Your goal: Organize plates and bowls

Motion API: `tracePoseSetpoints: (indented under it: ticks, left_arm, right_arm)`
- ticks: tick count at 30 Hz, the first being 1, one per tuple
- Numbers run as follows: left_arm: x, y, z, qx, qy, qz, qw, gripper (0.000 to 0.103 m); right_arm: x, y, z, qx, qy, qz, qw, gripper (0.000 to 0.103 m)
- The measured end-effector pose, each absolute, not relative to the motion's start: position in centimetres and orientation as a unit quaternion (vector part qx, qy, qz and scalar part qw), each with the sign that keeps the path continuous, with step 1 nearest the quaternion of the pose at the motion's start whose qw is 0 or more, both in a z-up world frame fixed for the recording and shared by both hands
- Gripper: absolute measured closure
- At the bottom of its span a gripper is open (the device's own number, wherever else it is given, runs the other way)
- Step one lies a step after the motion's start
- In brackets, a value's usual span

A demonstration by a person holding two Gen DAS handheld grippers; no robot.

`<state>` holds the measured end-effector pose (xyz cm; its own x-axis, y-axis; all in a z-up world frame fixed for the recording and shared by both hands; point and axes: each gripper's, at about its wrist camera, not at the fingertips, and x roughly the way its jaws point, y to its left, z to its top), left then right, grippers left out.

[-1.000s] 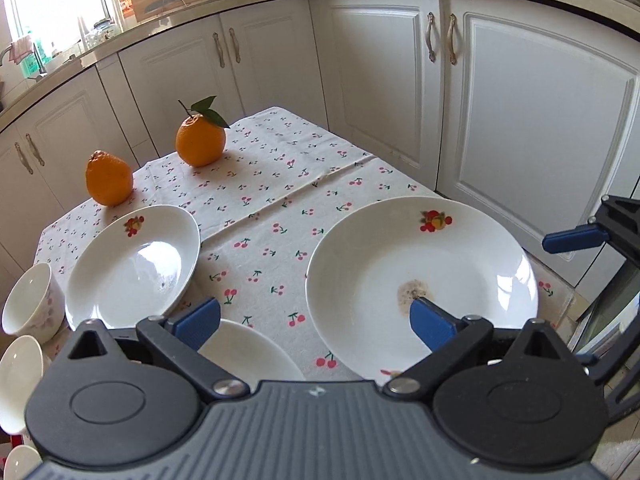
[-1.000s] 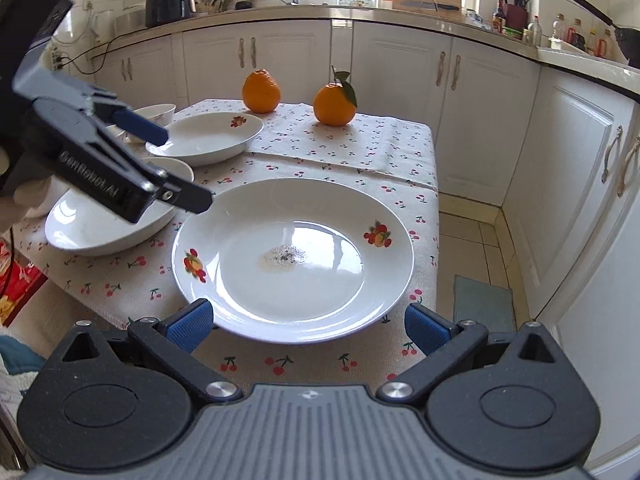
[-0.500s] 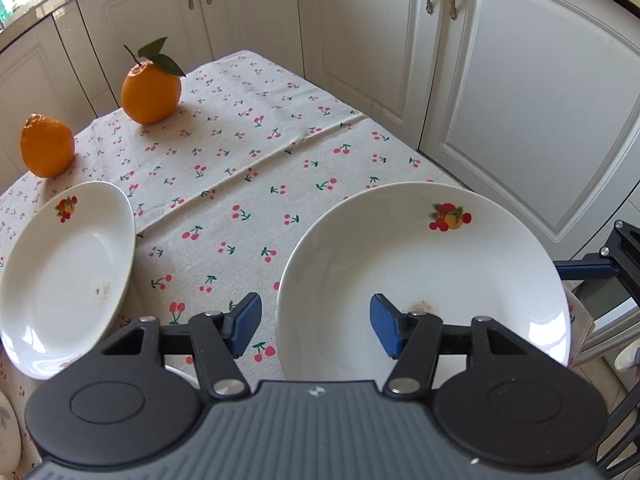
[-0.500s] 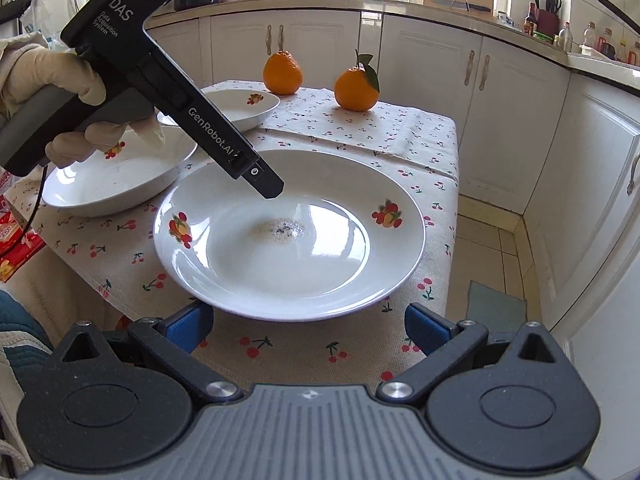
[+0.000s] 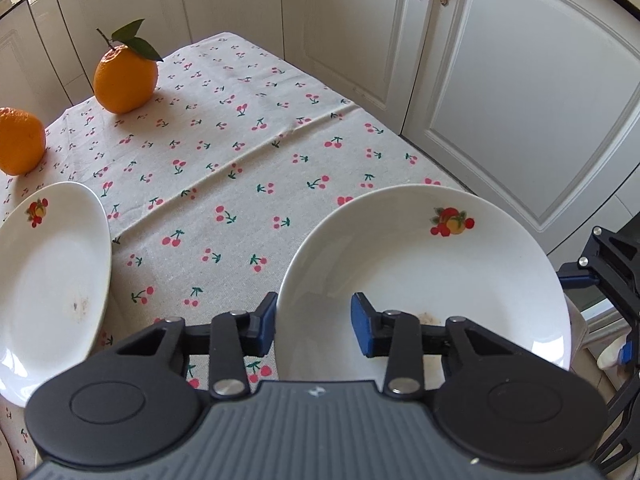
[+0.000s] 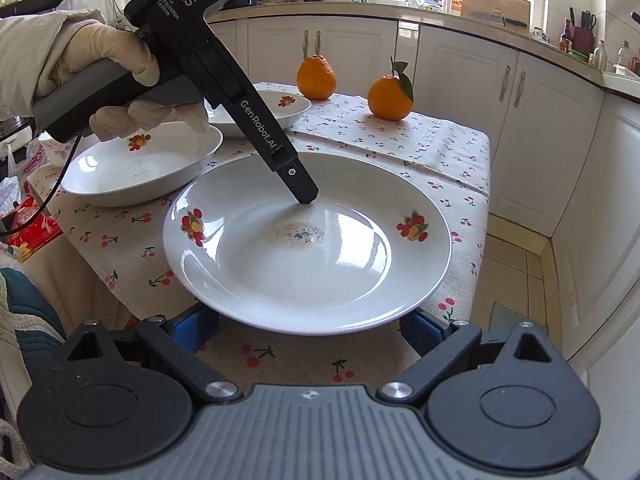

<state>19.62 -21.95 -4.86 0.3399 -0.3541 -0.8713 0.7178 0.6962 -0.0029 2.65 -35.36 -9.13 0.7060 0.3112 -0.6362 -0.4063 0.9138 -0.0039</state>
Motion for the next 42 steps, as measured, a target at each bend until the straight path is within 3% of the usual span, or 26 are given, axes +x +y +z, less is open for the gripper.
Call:
tracePoseSetpoints:
  ticks: [42]
  left_arm:
    - [22.8, -22.4, -4.1, 0.195, 0.436, -0.331, 0.814, 0.066]
  right_arm:
    - [6.7, -36.2, -8.2, -0.086, 0.321, 0.176, 0.926, 0.004]
